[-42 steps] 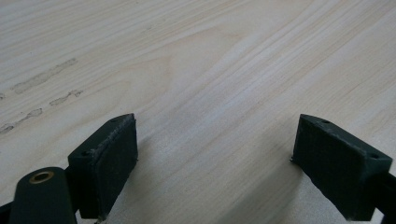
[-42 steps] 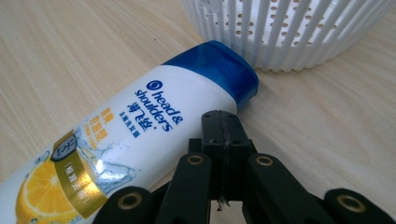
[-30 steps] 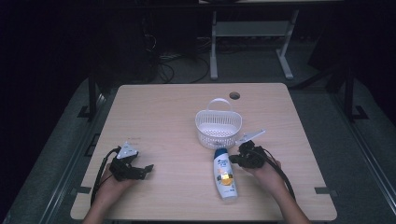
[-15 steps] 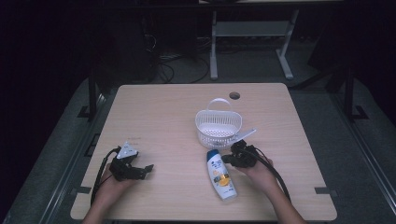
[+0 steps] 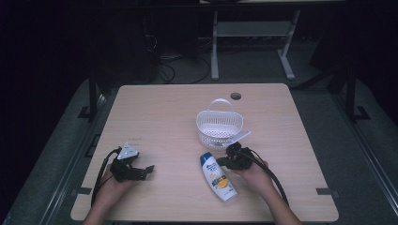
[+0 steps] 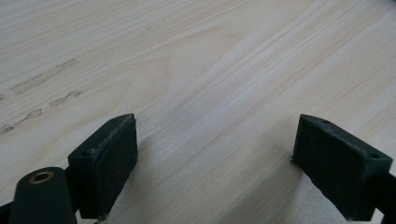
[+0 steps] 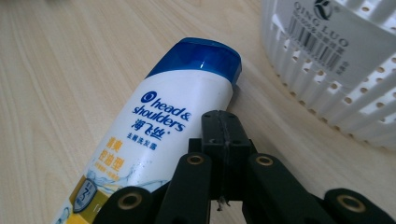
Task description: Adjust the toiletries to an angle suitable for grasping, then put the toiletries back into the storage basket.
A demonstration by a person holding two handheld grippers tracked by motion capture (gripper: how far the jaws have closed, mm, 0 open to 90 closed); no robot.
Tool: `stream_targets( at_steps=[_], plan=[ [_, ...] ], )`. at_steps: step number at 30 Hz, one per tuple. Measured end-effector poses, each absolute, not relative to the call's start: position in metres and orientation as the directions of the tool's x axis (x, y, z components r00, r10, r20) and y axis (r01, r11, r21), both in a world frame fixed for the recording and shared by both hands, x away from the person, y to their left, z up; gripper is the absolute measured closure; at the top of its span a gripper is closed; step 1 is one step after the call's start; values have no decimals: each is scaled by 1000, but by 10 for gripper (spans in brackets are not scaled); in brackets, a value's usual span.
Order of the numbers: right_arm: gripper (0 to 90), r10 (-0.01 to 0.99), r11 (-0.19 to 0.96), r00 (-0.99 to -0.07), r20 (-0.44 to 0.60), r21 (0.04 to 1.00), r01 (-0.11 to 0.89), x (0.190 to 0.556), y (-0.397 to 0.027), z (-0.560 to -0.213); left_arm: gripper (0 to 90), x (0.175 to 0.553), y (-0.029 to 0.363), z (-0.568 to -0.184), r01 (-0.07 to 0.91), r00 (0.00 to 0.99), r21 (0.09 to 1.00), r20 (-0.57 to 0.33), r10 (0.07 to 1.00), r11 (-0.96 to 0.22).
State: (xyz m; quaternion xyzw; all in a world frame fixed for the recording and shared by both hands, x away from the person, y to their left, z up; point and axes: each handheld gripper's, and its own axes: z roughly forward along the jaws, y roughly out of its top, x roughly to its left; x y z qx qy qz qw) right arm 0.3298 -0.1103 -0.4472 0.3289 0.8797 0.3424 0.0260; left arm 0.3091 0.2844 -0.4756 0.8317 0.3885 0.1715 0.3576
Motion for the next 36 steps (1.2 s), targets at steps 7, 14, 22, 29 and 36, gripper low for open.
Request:
stream_targets(
  at_steps=[7, 14, 22, 29, 36],
  plan=[
    [898, 575, 556, -796, 188, 625, 549, 327, -103, -448, 134, 309, 284, -476, 524, 639, 728, 8, 769, -443],
    [897, 571, 554, -800, 185, 632, 542, 325, -100, -445, 134, 309, 284, -476, 524, 639, 728, 8, 769, -443],
    [669, 604, 518, -771, 204, 635, 574, 323, -103, -437, 134, 309, 284, -476, 524, 640, 728, 8, 769, -443],
    [413, 631, 509, -754, 183, 635, 580, 319, -96, -429, 134, 309, 284, -476, 524, 638, 730, 6, 770, -439],
    [318, 629, 519, -757, 177, 629, 579, 319, -84, -426, 134, 309, 284, -476, 524, 638, 730, 5, 770, -439]
  ],
)
